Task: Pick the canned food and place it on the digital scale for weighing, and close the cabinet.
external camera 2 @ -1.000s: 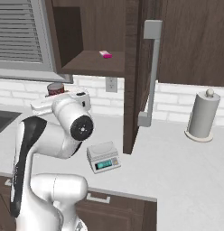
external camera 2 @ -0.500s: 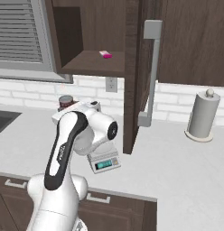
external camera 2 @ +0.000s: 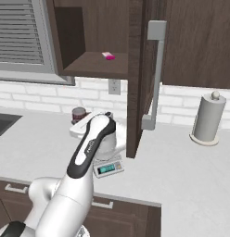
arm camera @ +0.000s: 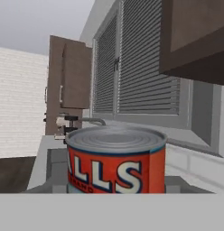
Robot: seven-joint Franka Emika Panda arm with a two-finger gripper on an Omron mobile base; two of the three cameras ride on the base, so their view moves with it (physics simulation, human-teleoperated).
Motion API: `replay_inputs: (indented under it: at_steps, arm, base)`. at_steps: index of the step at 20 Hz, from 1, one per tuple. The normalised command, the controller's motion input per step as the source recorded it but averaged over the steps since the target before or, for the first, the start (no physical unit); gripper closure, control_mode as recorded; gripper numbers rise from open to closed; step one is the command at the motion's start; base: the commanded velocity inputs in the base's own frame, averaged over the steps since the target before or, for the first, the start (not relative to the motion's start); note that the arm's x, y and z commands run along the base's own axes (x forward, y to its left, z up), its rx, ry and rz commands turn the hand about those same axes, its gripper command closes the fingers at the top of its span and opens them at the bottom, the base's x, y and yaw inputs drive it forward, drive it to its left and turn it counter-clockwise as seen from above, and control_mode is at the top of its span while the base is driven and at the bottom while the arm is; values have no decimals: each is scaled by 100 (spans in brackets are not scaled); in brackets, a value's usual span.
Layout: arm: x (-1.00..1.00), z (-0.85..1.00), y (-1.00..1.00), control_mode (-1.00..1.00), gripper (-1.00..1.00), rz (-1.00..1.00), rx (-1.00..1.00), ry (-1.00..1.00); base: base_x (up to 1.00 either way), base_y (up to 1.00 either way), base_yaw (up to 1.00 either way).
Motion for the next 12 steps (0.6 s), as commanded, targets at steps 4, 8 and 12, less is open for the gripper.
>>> replay_inputs:
  at_steps: [4, 8, 12]
  arm:
    - [0, -26, -30, -100, 100, 1, -1, 3]
    - [0, -52, -27, -100, 100, 1, -4, 0]
    - [0, -56, -18, -100, 100, 0, -6, 0]
  base:
    - [0, 0, 0]
    - [0, 0, 0]
    - [0, 0, 0]
